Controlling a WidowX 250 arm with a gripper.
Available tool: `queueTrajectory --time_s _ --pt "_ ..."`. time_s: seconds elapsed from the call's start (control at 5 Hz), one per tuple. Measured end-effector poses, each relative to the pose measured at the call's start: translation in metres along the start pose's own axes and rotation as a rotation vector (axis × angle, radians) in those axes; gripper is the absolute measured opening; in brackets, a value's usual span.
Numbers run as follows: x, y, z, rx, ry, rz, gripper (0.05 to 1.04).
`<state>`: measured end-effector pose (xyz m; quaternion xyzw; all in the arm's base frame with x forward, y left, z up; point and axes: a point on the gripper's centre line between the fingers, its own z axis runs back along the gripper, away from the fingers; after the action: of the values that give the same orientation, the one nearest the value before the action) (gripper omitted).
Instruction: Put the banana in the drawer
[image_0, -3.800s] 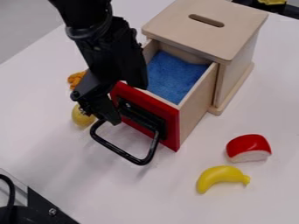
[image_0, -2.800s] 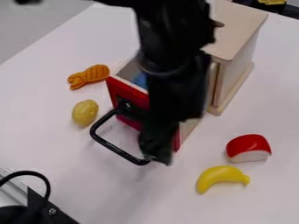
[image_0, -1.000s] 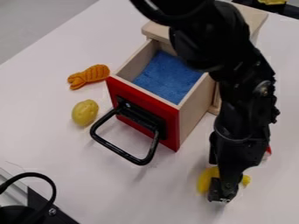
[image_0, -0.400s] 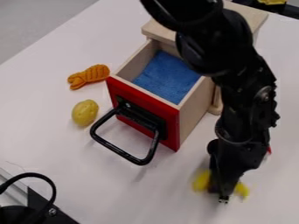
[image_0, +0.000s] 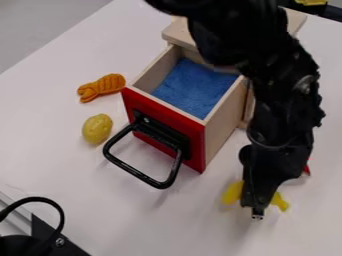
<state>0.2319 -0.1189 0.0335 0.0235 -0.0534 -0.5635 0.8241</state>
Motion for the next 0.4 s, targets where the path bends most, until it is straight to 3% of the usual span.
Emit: queueTrajectory --time_s 0.4 --pt "-0.014 0.012 0.058 0.069 -0.032 -0.045 0.381"
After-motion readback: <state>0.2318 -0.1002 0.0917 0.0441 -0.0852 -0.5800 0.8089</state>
